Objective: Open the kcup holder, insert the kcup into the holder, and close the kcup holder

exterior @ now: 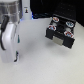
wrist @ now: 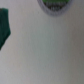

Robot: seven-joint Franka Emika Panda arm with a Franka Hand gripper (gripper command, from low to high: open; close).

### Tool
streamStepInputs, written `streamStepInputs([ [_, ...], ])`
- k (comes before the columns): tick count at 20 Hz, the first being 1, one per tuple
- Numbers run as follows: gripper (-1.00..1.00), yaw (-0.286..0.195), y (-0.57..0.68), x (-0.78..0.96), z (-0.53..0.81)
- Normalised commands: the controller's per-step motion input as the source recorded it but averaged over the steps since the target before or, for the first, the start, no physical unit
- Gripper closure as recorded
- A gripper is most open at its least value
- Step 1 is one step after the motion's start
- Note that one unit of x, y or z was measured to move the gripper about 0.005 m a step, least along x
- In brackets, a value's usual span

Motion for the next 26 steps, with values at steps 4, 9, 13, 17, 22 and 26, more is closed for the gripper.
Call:
streamStepInputs([
  [4,-1.00,-0.218,-0.19,0.07,-0.28],
  [9,-1.00,-0.135,-0.01,-0.05,-0.16],
  [13,-1.00,-0.121,-0.02,-0.07,-0.07],
  [17,-1.00,-0.140,-0.03,-0.10,-0.09],
  [22,-1.00,-0.143,-0.02,-0.11,-0.09],
  [26,-1.00,-0.142,-0.03,-0.10,-0.06],
])
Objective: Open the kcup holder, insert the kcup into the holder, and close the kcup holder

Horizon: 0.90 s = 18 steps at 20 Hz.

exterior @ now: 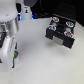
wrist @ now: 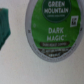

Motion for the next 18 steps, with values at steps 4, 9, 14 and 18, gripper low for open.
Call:
streamStepInputs([
  [4,-1.00,-0.089,-0.01,-0.09,-0.01],
  [9,1.00,-0.059,-0.01,-0.04,-0.01],
  [14,1.00,-0.065,-0.01,-0.01,-0.01],
  [18,1.00,-0.058,0.10,0.01,0.29],
])
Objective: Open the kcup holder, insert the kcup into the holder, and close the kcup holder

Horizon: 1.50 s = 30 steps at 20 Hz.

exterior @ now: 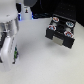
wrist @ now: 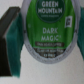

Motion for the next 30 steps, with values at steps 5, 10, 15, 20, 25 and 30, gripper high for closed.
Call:
streamStepInputs([
  [5,1.00,-0.028,0.35,0.04,0.75],
  [10,1.00,-0.001,0.44,0.04,0.85],
  [15,1.00,0.020,0.57,0.05,0.80],
  [20,1.00,0.026,0.63,0.05,0.71],
  [25,1.00,0.026,0.63,0.08,0.65],
  [30,1.00,0.036,0.61,0.07,0.52],
])
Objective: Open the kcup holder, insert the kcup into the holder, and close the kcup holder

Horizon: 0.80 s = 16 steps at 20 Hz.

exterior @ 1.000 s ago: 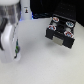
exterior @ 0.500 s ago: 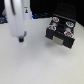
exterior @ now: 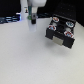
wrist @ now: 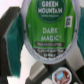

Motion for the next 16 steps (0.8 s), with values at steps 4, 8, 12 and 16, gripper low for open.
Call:
streamStepInputs([
  [4,1.00,0.021,0.65,0.08,0.38],
  [8,1.00,0.019,0.67,0.08,0.30],
  [12,1.00,0.028,0.67,0.04,0.22],
  [16,1.00,0.030,0.65,0.00,0.22],
])
